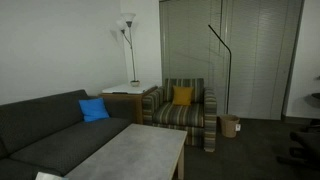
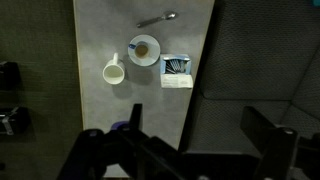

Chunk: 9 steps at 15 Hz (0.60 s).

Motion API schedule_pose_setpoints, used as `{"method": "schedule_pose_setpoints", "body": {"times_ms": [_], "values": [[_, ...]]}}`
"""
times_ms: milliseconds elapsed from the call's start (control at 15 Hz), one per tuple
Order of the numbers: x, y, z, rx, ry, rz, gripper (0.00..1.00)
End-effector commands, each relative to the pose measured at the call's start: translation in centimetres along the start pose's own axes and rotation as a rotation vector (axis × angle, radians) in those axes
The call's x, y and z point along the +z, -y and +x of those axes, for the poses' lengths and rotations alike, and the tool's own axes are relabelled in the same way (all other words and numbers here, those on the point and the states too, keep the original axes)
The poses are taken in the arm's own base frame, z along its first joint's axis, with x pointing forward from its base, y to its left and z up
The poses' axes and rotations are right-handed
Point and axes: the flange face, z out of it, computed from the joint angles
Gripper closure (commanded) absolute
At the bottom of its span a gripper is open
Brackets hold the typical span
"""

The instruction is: Remove the blue mug from the white plate and place it on the table

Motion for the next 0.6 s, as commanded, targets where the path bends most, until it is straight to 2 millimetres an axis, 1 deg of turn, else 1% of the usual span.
{"method": "schedule_pose_setpoints", "body": {"times_ms": [0,267,400,533], "values": [[-0.1,0.0,0.0,0.000,0.001,0.000,0.00],[1.2,-0.3,0.7,-0.246,0.030,-0.032,0.00],[2.5,-0.8,1.4,-0.352,0.049,-0.054,0.00],[2.9,-0.7,2.0,-0.352,0.020,-0.088,0.00]]}}
